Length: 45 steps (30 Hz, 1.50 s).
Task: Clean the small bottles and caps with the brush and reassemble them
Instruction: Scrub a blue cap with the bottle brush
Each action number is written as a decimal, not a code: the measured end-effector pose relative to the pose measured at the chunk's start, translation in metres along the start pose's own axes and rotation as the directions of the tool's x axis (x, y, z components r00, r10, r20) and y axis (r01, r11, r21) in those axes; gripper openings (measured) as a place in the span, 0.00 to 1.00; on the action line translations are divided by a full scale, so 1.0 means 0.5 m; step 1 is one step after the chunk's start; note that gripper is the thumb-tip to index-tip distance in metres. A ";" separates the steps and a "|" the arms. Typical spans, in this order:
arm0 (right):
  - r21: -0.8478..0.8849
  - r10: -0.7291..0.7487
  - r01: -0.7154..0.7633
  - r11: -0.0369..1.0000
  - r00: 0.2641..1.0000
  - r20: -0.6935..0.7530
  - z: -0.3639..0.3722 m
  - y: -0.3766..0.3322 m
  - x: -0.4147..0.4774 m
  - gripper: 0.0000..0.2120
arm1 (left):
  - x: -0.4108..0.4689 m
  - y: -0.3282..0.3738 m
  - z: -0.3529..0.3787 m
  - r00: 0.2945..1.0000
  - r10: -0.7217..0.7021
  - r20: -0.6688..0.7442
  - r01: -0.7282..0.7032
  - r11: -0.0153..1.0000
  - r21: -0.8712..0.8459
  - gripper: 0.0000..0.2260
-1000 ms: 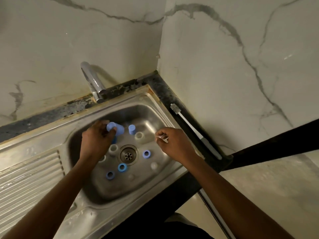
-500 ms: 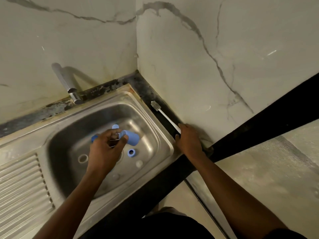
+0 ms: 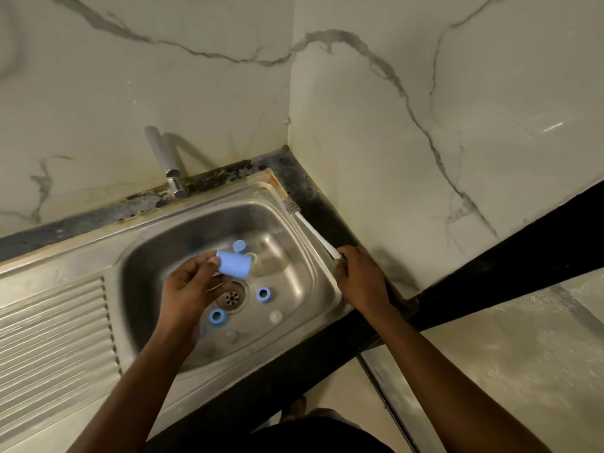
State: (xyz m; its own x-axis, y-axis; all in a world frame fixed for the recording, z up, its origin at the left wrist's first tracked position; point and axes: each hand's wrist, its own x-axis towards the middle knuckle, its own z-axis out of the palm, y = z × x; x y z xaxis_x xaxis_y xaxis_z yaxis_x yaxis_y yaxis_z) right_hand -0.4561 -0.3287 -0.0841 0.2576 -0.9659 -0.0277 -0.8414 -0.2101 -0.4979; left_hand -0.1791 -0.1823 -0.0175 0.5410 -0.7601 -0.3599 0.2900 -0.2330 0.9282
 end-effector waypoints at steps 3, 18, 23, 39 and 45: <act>0.071 -0.068 0.065 0.995 0.997 0.040 0.007 -0.060 -0.016 0.14 | 0.001 0.011 -0.057 0.998 -0.048 -0.038 0.041 0.986 -0.160 0.11; 0.455 -0.453 0.306 0.836 0.852 0.261 0.007 -0.403 -0.180 0.11 | -0.039 0.075 -0.389 0.948 -0.169 -0.270 -0.051 0.755 -0.654 0.17; 0.379 -0.561 0.438 0.815 0.758 0.331 0.004 -0.445 -0.176 0.10 | -0.061 0.085 -0.436 0.928 -0.149 -0.341 -0.102 0.780 -0.617 0.19; 0.423 -0.782 0.665 0.616 0.449 0.433 -0.064 -0.494 -0.086 0.15 | -0.082 0.125 -0.336 0.908 -0.032 -0.419 -0.201 0.842 -0.500 0.18; -0.231 -0.910 0.970 0.072 0.159 0.384 -0.133 -0.496 -0.014 0.24 | -0.081 0.124 -0.336 0.854 -0.123 -0.505 -0.116 0.902 -0.417 0.23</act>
State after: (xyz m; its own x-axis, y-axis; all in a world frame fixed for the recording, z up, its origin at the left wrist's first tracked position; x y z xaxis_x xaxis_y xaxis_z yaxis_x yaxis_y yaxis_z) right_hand -0.2809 -0.2800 0.0973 0.9886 0.0958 0.1158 0.0796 -0.9873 0.1376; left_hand -0.0506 -0.0641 0.0389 0.8251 -0.3146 -0.4693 0.5275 0.1313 0.8394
